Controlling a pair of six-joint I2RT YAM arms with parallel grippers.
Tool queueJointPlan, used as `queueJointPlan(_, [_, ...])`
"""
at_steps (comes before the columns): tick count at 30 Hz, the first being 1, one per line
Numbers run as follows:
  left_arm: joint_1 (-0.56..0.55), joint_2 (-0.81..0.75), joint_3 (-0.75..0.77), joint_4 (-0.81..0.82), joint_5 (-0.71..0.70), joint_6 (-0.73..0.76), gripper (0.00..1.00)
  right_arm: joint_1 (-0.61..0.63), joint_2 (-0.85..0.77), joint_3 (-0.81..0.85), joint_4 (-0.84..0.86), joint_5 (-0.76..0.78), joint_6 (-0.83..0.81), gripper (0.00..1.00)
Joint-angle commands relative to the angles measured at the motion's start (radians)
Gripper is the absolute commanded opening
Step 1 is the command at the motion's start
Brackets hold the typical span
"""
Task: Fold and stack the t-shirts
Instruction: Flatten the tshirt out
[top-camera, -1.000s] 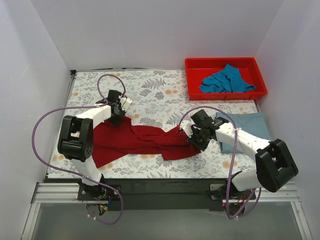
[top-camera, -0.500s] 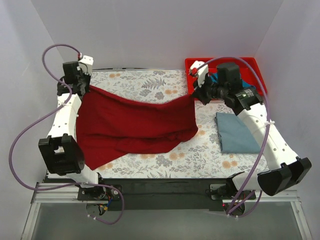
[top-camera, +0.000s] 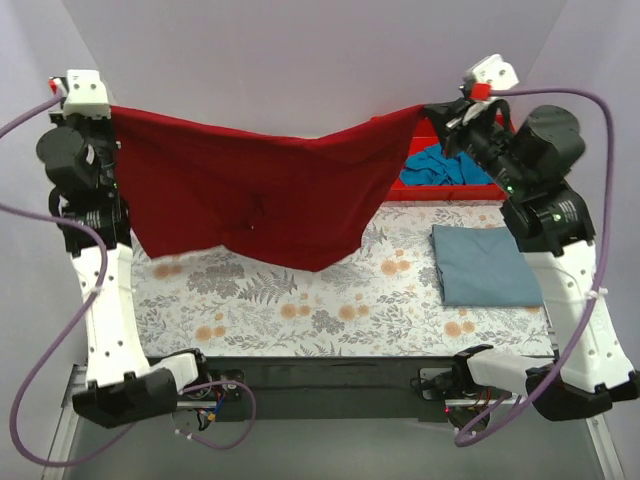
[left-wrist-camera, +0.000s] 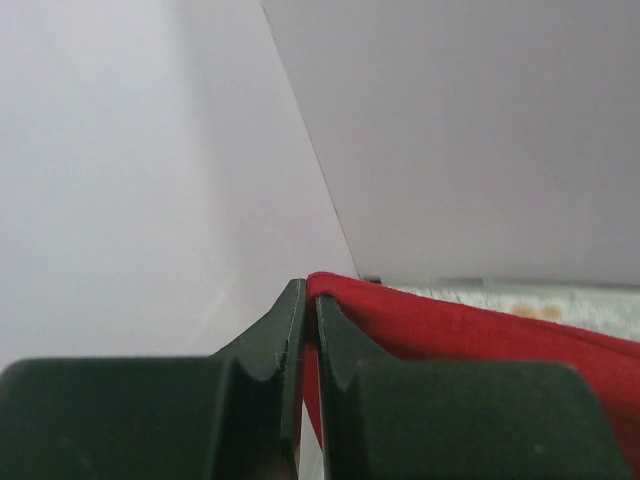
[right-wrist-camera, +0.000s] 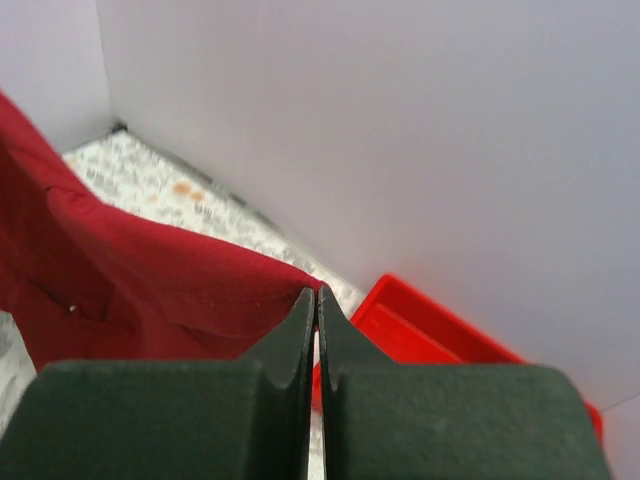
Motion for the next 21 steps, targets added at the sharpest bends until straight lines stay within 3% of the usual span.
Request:
queueJointPlan(1, [0.013, -0.153, 0.015, 0.19, -0.073, -0.017, 0.0, -0.002, -0.093, 0.075, 0.146, 0.043, 0.057, 0.01])
queueJointPlan(6, [0.011, -0.277, 0.016, 0.342, -0.151, 0.024, 0.0, -0.001, -0.169, 0.103, 0.184, 0.01, 0.08, 0.01])
queueJointPlan(11, [0.014, -0.342, 0.079, 0.356, -0.179, 0.056, 0.0, -0.002, -0.215, 0.164, 0.196, -0.012, 0.094, 0.01])
queueJointPlan(21, [-0.001, -0.258, 0.245, 0.384, -0.187, 0.251, 0.0, -0.002, -0.163, 0.299, 0.233, -0.02, 0.119, 0.01])
